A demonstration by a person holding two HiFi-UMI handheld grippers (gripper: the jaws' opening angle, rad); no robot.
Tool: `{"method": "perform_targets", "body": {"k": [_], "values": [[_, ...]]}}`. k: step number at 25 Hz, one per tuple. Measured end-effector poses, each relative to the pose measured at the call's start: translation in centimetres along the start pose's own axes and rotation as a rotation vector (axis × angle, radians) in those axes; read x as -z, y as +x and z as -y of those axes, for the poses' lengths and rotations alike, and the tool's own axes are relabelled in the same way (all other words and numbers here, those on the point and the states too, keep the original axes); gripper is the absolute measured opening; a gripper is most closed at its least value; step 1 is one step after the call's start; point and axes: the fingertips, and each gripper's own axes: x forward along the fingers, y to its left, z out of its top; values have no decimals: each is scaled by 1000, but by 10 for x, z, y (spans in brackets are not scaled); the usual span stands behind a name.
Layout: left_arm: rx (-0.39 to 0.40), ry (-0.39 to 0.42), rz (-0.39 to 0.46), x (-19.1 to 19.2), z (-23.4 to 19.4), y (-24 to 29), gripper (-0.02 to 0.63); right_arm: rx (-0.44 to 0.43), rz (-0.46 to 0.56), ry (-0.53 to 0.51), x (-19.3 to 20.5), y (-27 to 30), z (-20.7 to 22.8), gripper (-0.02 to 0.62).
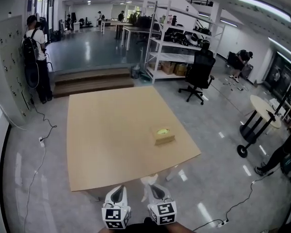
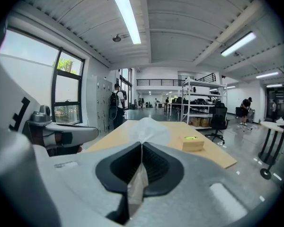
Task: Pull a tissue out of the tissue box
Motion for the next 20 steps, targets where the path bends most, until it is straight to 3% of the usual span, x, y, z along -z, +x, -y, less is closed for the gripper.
{"method": "perform_targets", "body": {"k": [6,20], "values": [[-16,-11,18,-9,19,-3,18,-26,9,-14,3,-14,5,-1],[-44,50,-11,0,62,-5,18,-80,12,35,19,-39,27,-2]]}}
